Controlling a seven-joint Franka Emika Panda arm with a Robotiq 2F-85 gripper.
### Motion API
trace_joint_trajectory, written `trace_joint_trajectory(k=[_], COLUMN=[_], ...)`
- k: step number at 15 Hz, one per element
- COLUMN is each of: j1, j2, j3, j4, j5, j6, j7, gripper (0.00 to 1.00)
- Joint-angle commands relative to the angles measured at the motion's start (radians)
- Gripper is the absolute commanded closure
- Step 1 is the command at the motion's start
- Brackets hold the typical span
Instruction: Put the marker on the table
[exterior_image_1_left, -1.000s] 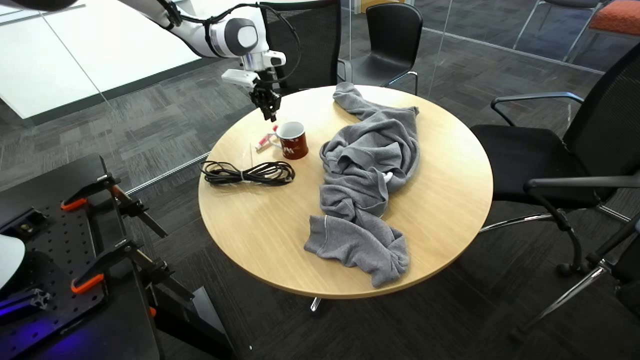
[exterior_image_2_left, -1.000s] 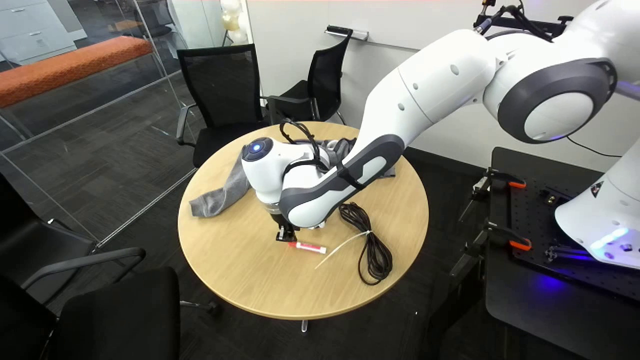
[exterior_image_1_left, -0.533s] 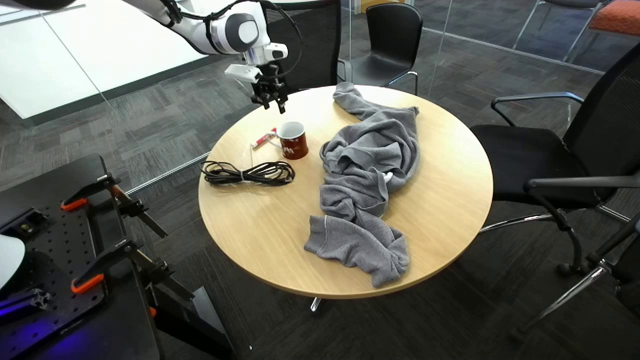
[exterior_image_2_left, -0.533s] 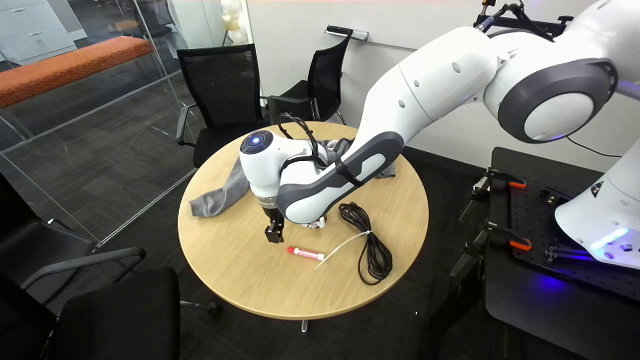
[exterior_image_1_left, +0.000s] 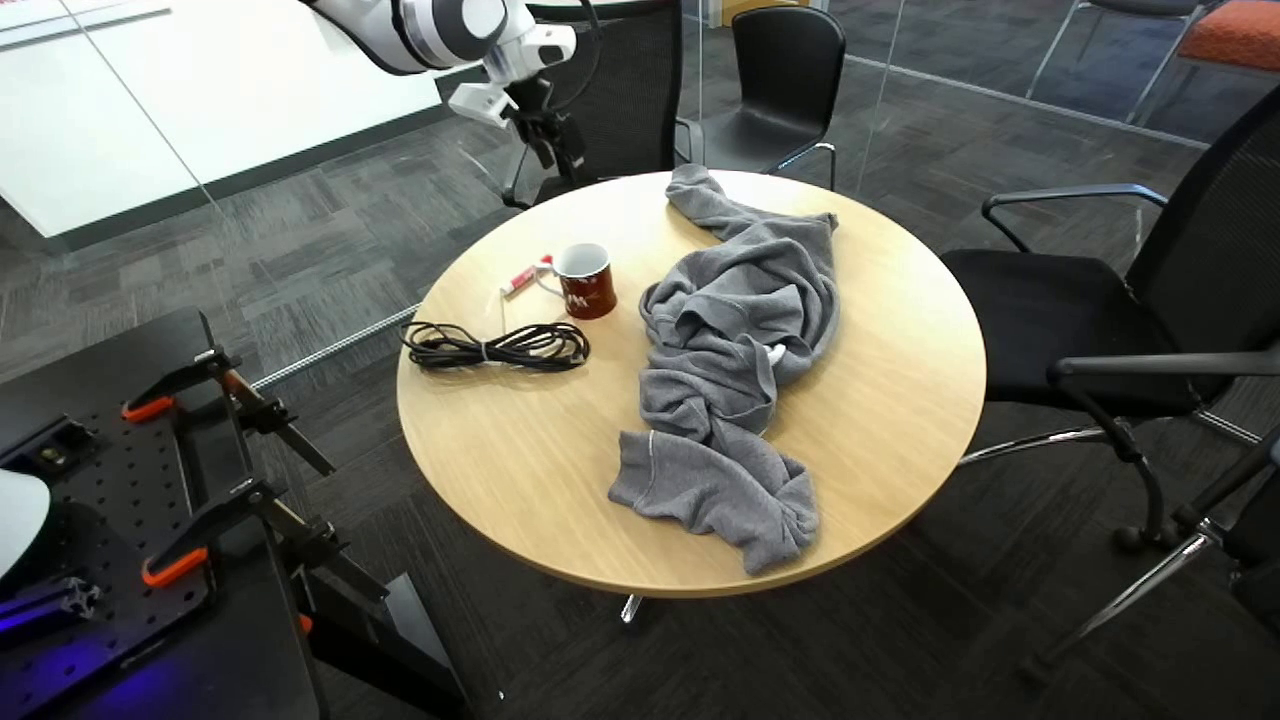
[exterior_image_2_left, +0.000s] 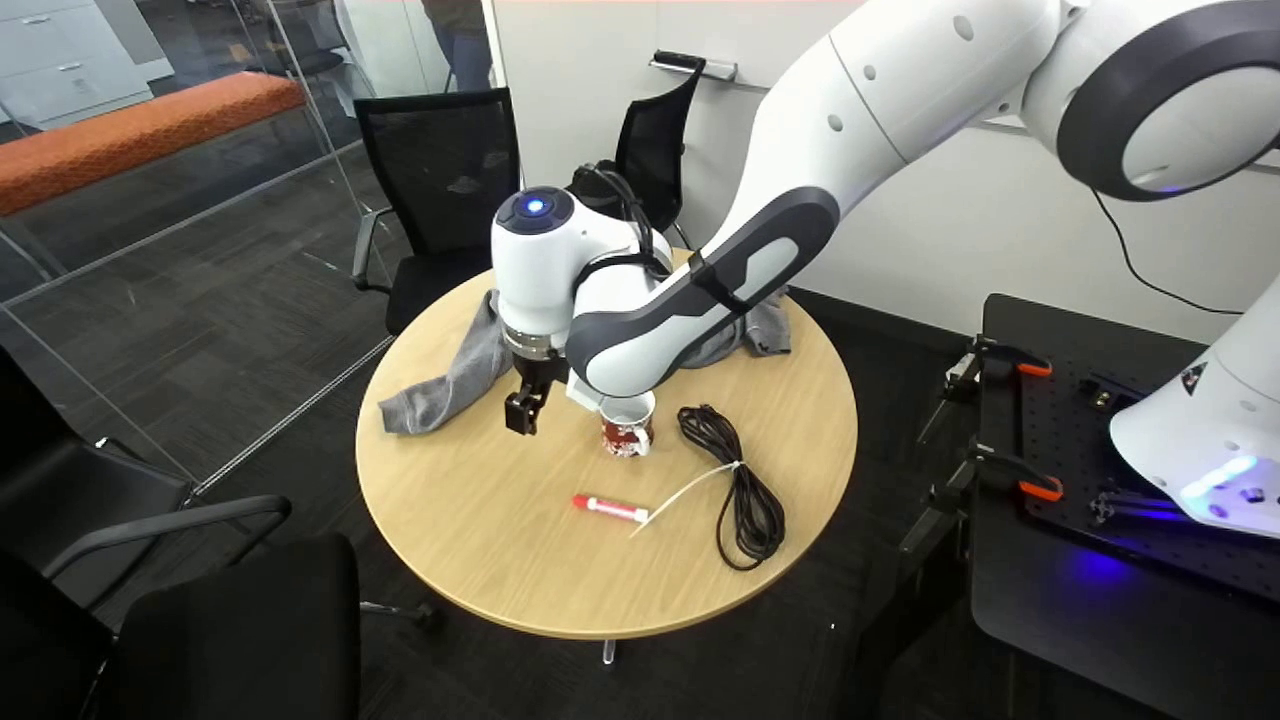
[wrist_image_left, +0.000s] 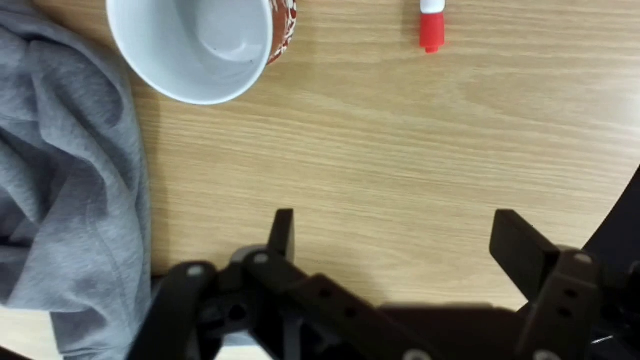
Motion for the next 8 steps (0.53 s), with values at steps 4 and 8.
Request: trace_joint_trajectory(k=[4,8], j1=[0.053,0.082], j2=[-0.259,-0.372], j3=[-0.07,-0.112], j4=[-0.36,-0.54], j5=[-0.019,-0.019], j6=[0.147,0.264], j7=[0.146,0.203], gripper=[0.0,0.0])
